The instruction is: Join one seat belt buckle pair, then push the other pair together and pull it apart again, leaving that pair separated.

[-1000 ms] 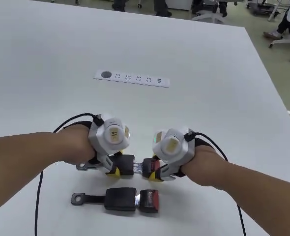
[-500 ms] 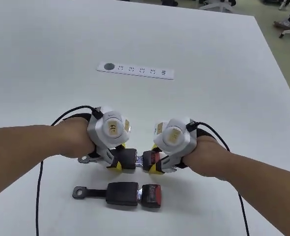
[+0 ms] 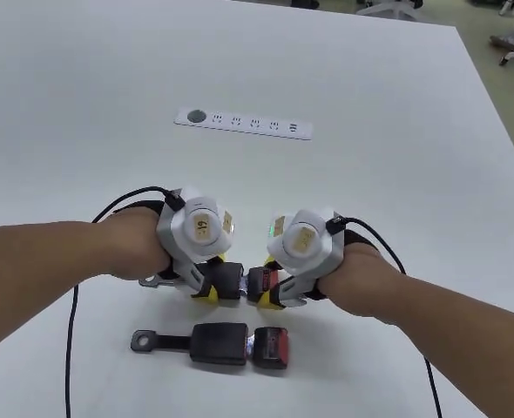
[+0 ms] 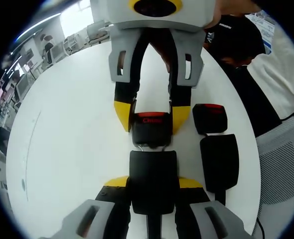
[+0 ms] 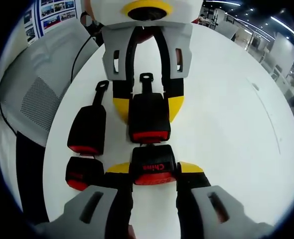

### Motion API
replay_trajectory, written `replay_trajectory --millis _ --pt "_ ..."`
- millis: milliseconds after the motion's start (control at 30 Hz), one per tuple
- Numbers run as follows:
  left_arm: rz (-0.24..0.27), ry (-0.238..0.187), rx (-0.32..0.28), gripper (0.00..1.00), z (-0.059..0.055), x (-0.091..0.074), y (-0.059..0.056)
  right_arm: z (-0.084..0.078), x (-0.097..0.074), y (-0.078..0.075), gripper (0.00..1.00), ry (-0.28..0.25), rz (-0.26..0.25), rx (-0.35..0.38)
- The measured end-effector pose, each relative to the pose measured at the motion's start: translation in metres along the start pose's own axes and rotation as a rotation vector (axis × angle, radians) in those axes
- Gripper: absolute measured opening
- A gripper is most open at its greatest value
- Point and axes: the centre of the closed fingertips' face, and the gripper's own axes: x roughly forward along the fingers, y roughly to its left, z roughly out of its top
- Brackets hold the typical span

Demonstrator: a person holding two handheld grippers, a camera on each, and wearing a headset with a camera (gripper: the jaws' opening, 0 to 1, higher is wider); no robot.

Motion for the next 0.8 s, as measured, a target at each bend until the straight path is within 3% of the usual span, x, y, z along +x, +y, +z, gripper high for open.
replay_trajectory --millis 533,800 --pt "0.000 -0.005 0.000 0.34 -0.001 0.000 0.002 -0.002 -0.003 0.000 0.31 -0.005 -0.014 0.016" --pt "0.001 -0.011 -0.004 0.34 -0.003 0.001 0.002 -0.013 -0.009 0.000 0.32 0.006 -0.026 0.022"
